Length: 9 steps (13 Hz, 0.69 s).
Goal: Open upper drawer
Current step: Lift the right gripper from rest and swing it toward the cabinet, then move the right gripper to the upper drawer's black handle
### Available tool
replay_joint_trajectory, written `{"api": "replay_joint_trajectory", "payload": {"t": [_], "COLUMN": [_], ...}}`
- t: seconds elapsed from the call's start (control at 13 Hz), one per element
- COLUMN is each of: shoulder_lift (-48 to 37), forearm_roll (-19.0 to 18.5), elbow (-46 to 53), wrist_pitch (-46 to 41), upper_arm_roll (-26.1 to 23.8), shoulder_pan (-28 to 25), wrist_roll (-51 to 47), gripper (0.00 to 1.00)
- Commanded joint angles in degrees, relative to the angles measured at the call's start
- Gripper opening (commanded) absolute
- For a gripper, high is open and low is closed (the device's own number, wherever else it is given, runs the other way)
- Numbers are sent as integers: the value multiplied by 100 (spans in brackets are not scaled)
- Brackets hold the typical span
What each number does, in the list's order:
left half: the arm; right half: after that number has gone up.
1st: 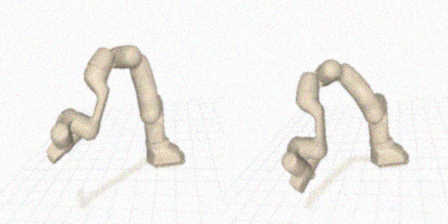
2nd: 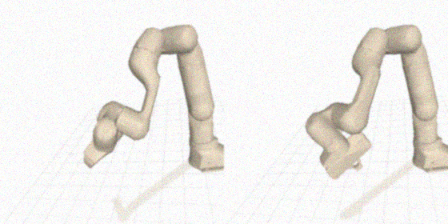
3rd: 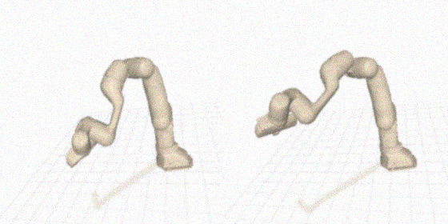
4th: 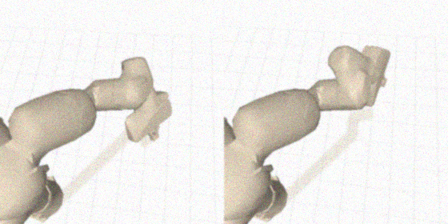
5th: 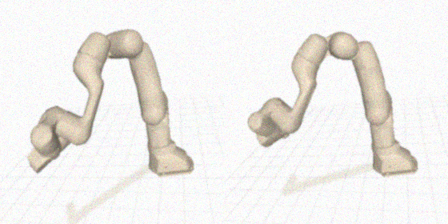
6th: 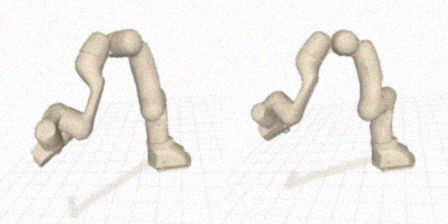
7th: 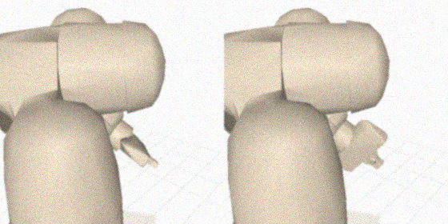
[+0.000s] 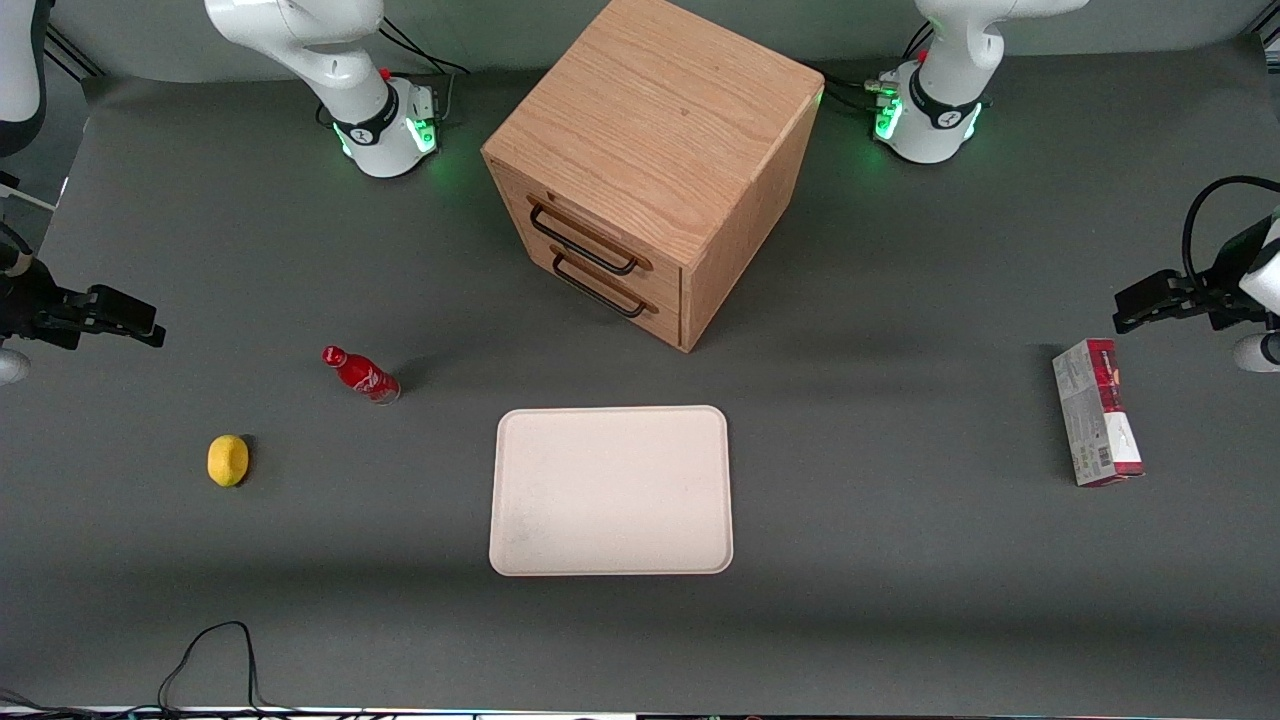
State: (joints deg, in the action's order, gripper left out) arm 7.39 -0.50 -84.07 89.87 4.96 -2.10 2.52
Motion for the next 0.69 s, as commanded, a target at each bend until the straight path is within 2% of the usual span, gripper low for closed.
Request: {"api": "replay_joint_trajectory", "payload": {"t": [0.0,0.15,0.38,0.62], "shoulder_lift": [200,464,763,825], "forearm_roll": [119,287,296,296], "elbow": [136,391,620,612], "wrist_pitch": [39,39,39,144], "upper_arm_roll": [-30,-30,-74,-74], "shoulder_pan": [-123,-517,-1132,-1958], "wrist_roll": [-129,-102,353,346], "gripper": [100,100,100,100]}}
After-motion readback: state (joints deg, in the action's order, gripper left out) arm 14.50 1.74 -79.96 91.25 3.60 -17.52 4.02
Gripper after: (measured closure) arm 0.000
